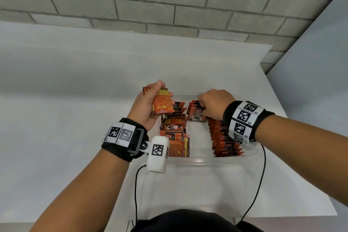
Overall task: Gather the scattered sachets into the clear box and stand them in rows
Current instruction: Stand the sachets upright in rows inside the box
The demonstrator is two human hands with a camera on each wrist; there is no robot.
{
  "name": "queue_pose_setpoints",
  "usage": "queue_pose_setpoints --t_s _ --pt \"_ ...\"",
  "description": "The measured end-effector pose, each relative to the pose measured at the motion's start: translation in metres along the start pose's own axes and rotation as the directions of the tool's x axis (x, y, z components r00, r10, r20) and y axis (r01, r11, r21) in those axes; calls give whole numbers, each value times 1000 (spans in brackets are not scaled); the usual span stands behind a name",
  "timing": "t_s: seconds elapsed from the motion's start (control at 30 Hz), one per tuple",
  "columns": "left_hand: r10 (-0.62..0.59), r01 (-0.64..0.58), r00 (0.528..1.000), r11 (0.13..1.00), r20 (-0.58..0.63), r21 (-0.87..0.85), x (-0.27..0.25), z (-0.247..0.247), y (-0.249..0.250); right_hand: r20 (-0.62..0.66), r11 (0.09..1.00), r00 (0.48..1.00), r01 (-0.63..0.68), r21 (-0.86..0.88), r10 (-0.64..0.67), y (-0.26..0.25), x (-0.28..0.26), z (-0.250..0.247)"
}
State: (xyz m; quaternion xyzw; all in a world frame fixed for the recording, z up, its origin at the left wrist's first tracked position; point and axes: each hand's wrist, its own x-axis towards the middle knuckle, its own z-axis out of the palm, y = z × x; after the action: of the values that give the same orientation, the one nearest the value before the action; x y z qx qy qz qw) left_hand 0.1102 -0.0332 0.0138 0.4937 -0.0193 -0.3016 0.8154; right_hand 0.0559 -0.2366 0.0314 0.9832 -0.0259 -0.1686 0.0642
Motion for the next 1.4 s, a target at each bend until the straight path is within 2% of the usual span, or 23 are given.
queue_pose_setpoints --t_s 0.47,0.63,0.7,0.8,0.87,0.93,1.03,1.1,1.17,1.27,1.33,1.4 --pt "-30 32 999 998 33 -59 -3 6 3 -21 999 1000 -15 33 15 3 0 1" --pt "-73 82 995 987 68 -139 -3 6 4 -29 983 999 -21 182 26 7 -9 -9" --pt "-88 103 991 983 99 -155 -4 8 5 -86 922 996 -2 388 38 5 -19 -17" --pt "-86 105 988 984 130 -143 -6 16 5 -213 688 975 113 717 62 -5 -39 -30" --pt "-80 95 986 990 144 -104 -5 22 3 -237 547 969 159 822 75 -14 -48 -35" --pt "-74 84 986 995 149 -62 -5 29 1 -227 469 970 163 868 83 -19 -52 -32" --pt "-63 68 984 997 165 -25 -7 38 -5 -222 447 972 163 880 83 -21 -55 -24" --pt "-67 75 974 997 217 -29 -10 42 -9 -251 437 961 179 881 114 -18 -57 -19" --pt "-81 90 961 996 263 -22 -14 44 -12 -288 404 943 199 893 170 -14 -58 -16" --pt "-112 132 966 989 232 -73 -16 44 -16 -364 347 896 267 899 255 -8 -62 -15" --pt "-105 125 976 987 191 -98 -15 43 -18 -463 373 832 342 862 306 -5 -66 -17" --pt "-86 105 984 987 153 -122 -14 44 -18 -546 447 798 403 799 255 -5 -70 -17"
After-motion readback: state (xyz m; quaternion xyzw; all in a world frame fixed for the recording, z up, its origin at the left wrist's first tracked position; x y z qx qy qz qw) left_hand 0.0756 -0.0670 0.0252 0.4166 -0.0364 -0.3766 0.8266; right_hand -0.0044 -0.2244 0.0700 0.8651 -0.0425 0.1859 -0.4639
